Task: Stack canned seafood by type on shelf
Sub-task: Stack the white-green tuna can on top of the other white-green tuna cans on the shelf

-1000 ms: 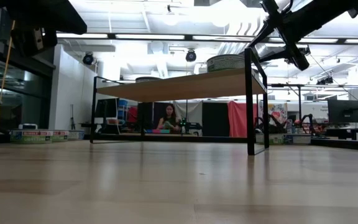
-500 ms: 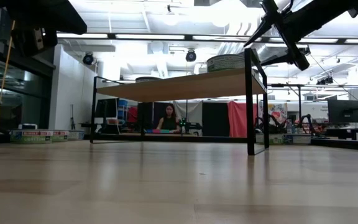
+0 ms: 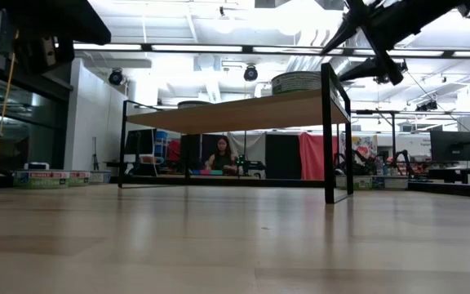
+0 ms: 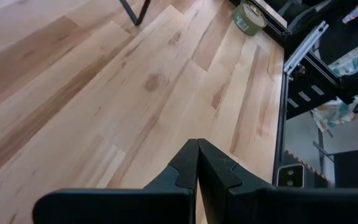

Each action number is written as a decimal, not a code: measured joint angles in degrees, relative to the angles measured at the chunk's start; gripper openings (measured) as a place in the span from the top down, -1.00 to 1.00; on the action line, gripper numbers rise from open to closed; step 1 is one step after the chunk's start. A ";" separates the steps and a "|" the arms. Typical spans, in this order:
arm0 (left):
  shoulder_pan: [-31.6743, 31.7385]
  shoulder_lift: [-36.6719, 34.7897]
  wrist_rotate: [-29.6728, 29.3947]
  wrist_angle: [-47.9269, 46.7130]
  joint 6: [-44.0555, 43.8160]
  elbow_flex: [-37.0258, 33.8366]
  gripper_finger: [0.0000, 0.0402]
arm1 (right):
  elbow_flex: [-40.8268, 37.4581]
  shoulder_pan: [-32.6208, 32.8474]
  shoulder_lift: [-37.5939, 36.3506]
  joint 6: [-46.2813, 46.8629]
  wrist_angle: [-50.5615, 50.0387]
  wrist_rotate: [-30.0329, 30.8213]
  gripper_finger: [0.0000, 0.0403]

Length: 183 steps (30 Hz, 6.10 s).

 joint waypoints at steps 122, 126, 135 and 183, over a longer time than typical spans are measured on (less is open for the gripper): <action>9.07 20.36 12.37 6.69 24.52 1.08 1.00 | 36.59 34.20 67.67 -5.61 -6.83 -10.10 1.00; 9.07 20.38 12.31 7.58 24.79 0.94 1.00 | 37.40 33.42 68.36 -5.47 -7.60 -8.69 1.00; 8.23 20.46 13.64 8.11 26.43 0.91 1.00 | 37.37 32.48 68.39 -5.21 -6.95 -8.70 1.00; 5.99 25.38 12.25 19.88 18.84 1.01 1.00 | 37.37 31.74 65.72 -9.71 15.44 -7.84 1.00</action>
